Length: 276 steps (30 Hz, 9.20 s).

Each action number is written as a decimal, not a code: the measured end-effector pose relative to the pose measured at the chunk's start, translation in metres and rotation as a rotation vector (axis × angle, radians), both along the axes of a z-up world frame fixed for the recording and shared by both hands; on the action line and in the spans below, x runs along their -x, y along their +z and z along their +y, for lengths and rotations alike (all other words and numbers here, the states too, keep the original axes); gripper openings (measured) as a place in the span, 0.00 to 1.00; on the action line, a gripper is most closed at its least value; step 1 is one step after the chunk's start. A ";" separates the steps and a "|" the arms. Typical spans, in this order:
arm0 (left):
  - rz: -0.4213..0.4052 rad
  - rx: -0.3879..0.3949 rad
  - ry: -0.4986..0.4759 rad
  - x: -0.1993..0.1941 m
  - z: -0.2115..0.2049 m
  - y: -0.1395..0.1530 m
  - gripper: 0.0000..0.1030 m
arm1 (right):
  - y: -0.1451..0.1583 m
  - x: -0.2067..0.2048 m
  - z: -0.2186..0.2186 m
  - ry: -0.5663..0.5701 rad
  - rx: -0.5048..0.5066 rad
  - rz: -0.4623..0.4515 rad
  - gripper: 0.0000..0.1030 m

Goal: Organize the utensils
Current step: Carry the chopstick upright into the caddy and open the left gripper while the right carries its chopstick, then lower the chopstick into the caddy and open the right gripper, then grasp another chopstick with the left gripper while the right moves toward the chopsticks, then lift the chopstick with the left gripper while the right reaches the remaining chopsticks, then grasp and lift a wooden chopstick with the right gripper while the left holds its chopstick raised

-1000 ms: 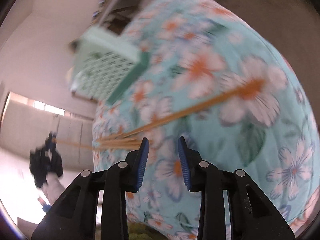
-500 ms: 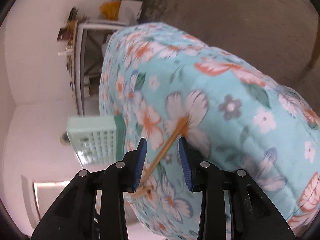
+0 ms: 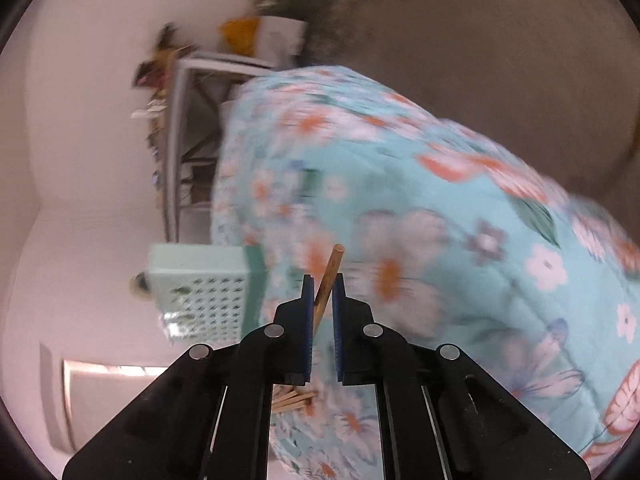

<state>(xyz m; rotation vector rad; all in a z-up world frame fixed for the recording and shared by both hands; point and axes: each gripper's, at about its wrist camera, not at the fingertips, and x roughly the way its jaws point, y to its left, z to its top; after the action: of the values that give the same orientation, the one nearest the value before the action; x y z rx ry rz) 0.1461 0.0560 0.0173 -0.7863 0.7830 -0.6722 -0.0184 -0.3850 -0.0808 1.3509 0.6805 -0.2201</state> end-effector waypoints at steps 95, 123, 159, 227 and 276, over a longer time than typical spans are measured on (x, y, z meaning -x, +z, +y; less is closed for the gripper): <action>-0.296 -0.617 0.106 0.046 -0.049 -0.028 0.85 | 0.221 -0.165 0.130 0.429 1.109 -0.448 0.34; 0.080 -0.450 0.135 -0.018 -0.019 -0.075 0.55 | 0.024 -0.086 0.103 0.595 0.623 0.104 0.77; 0.588 -0.130 0.381 -0.058 0.009 -0.129 0.11 | 0.006 -0.089 0.085 0.595 0.548 0.108 0.75; 0.224 0.142 0.229 -0.006 0.065 -0.068 0.06 | -0.015 -0.133 0.125 0.649 -0.061 0.025 0.28; 0.218 0.145 0.272 -0.011 0.071 -0.069 0.06 | 0.020 -0.058 0.163 1.111 0.755 0.152 0.08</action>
<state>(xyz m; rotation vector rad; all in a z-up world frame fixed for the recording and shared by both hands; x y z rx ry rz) 0.1571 0.1271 -0.0522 -1.0892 0.8110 -0.4059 0.0396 -0.2220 -0.0606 0.1271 1.2214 0.3049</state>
